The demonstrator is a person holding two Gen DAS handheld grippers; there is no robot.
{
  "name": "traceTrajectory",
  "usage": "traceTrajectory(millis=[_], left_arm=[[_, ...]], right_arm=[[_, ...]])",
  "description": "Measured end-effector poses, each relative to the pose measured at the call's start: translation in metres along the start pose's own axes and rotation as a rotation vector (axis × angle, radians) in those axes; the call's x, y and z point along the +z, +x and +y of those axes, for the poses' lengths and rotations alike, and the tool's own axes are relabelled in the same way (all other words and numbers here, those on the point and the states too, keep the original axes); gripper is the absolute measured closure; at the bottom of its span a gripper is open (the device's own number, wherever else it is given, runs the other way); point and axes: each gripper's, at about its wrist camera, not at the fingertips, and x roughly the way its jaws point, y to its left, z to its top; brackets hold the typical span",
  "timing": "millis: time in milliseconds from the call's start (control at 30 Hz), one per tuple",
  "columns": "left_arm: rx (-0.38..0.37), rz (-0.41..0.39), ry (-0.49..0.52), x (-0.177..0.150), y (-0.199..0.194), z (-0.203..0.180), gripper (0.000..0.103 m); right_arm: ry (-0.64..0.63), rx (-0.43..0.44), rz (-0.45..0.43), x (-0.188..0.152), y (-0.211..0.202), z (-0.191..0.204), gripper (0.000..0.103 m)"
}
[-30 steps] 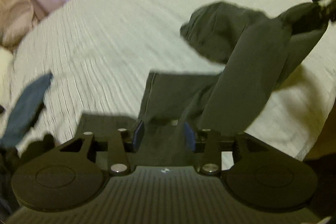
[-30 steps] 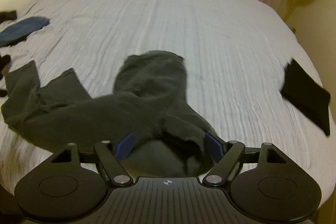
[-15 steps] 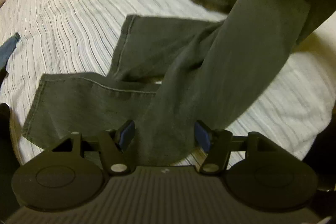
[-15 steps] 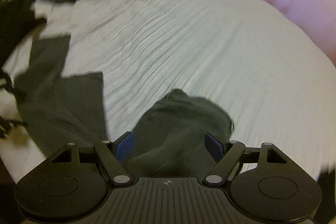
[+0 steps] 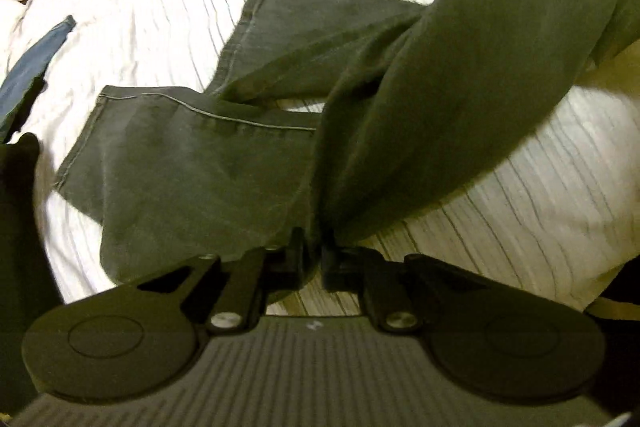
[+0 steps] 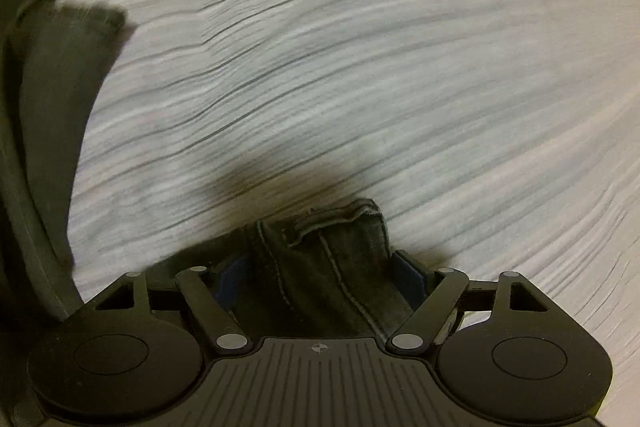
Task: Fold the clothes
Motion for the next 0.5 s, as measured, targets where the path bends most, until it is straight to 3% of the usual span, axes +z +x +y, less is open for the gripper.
traceTrajectory(millis=[33, 67, 233, 400, 500], left_arm=[[-0.003, -0.014, 0.006, 0.000, -0.006, 0.000, 0.099], [-0.006, -0.028, 0.013, 0.000, -0.012, 0.000, 0.099], [-0.030, -0.125, 0.079, 0.004, -0.050, 0.005, 0.099], [-0.104, -0.245, 0.186, 0.005, -0.089, 0.011, 0.100], [-0.180, -0.312, 0.271, 0.004, -0.112, 0.004, 0.101]], right_arm=[[0.045, 0.029, -0.005, -0.007, -0.005, -0.007, 0.077], [0.073, 0.036, -0.035, -0.019, -0.016, -0.010, 0.085], [0.220, -0.068, -0.230, -0.094, -0.106, -0.010, 0.091], [0.510, -0.278, -0.473, -0.222, -0.227, 0.025, 0.095], [0.691, -0.407, -0.538, -0.303, -0.267, 0.068, 0.098]])
